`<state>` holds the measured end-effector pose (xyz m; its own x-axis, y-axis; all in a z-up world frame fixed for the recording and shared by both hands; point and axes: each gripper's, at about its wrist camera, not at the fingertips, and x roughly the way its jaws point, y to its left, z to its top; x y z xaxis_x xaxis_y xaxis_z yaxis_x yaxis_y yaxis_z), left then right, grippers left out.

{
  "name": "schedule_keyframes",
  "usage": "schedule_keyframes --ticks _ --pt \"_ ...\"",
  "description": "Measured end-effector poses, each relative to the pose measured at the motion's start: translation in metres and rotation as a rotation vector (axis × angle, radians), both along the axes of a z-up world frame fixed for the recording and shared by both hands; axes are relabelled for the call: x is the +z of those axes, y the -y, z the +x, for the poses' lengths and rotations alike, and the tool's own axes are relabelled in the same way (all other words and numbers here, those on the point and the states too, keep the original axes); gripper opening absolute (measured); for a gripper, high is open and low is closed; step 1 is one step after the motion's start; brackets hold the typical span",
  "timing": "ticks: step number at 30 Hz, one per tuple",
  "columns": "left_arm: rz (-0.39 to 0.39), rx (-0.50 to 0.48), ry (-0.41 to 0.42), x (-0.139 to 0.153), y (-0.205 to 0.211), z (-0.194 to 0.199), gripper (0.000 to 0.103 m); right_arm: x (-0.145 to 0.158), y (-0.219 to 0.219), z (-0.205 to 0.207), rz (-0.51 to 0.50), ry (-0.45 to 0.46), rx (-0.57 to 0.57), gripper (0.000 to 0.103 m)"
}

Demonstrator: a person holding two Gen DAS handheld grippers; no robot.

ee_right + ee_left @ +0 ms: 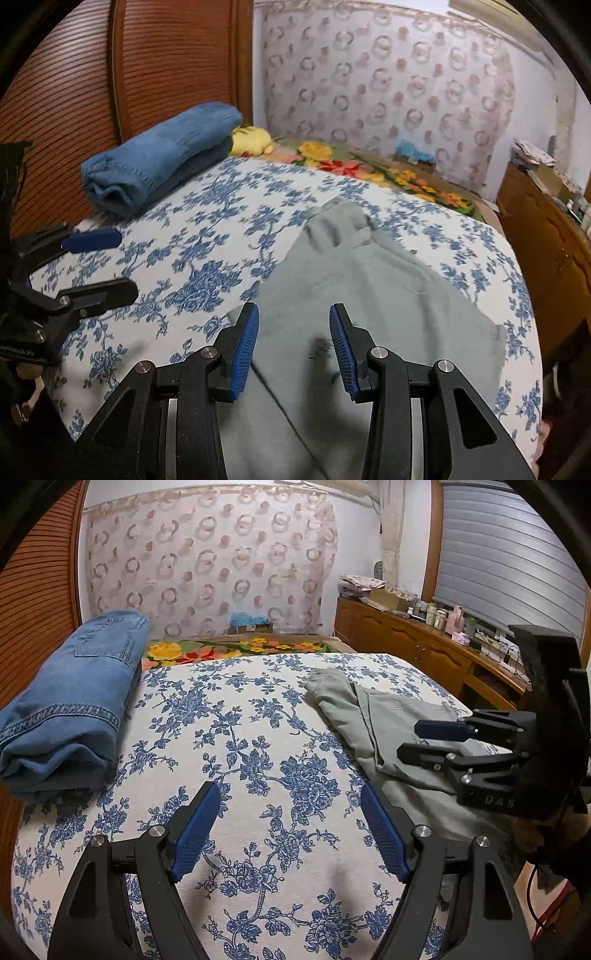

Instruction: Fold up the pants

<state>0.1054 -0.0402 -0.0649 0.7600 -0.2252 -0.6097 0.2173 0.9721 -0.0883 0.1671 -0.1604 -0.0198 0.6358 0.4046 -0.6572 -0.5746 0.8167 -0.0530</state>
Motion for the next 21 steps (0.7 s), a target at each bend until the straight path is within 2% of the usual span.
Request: schedule_keyframes --ticks 4,6,10,11,14,15,21 --pt "0.003 -0.001 0.000 0.000 -0.001 0.000 0.079 -0.004 -0.006 0.005 0.006 -0.037 0.036 0.041" --pt "0.001 0.001 -0.002 -0.001 -0.002 0.001 0.079 -0.005 -0.009 0.006 0.011 -0.048 0.061 0.034" --pt "-0.005 0.004 -0.008 -0.003 -0.004 0.001 0.079 -0.009 -0.015 0.007 -0.004 -0.072 0.087 0.030" --pt "-0.005 0.003 -0.009 -0.004 -0.003 0.001 0.079 -0.010 -0.016 0.008 -0.011 -0.075 0.088 0.026" --pt "-0.005 -0.003 -0.012 -0.005 -0.002 0.000 0.079 -0.012 -0.017 0.011 -0.017 -0.096 0.103 0.006" --pt "-0.004 -0.006 -0.012 -0.005 -0.001 -0.001 0.079 -0.011 -0.017 0.011 -0.013 -0.096 0.103 0.004" --pt "-0.006 -0.030 -0.019 -0.004 0.009 -0.003 0.079 0.006 0.002 0.012 0.043 -0.066 0.087 0.002"
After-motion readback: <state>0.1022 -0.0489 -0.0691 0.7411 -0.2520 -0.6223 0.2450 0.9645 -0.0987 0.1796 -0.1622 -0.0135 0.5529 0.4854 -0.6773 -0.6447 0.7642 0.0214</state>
